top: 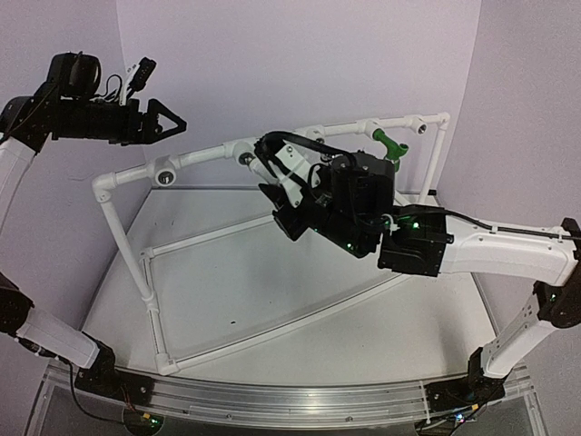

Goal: Install the water faucets

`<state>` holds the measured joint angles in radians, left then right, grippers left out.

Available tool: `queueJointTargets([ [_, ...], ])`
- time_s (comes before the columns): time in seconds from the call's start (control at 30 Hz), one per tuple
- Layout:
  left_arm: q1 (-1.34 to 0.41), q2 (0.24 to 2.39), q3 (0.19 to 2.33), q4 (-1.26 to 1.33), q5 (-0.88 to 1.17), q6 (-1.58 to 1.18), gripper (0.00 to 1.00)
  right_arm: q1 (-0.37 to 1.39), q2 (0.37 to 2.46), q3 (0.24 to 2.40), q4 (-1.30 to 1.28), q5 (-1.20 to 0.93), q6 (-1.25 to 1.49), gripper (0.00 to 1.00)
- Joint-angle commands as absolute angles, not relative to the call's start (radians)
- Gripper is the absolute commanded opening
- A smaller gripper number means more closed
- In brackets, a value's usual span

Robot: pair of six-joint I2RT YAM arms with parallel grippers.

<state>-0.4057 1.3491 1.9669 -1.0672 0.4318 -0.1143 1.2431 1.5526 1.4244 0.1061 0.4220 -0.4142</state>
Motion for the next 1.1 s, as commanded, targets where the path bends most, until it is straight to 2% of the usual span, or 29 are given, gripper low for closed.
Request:
queueJointTargets([
  [0.0, -0.407, 1.346, 1.952, -1.074, 0.389, -0.074, 0.92, 1.26, 1.632, 1.528, 0.099, 0.499, -0.261, 0.0],
  [0.23, -0.407, 1.372, 1.948, -1.127, 0.37, -0.05, 0.91, 1.285, 1.715, 1.589, 0.077, 0.62, -0.187, 0.0],
  [0.43, -0.407, 1.418, 1.965, -1.204, 0.519, 0.014, 0.95, 1.278, 1.725, 1.576, 0.074, 0.65, -0.186, 0.0],
  [0.6, -0.407, 1.445, 1.953, -1.194, 0.608, 0.027, 0.94, 1.237, 1.724, 1.566, 0.075, 0.648, -0.172, 0.0],
  [0.93, -0.432, 1.567, 1.984, -1.204, 0.521, 0.106, 0.78, 1.199, 1.614, 1.47, 0.055, 0.596, -0.123, 0.0],
  [1.07, -0.445, 1.593, 1.994, -1.187, 0.535, 0.092, 0.63, 1.195, 1.578, 1.453, 0.052, 0.592, -0.143, 0.0],
])
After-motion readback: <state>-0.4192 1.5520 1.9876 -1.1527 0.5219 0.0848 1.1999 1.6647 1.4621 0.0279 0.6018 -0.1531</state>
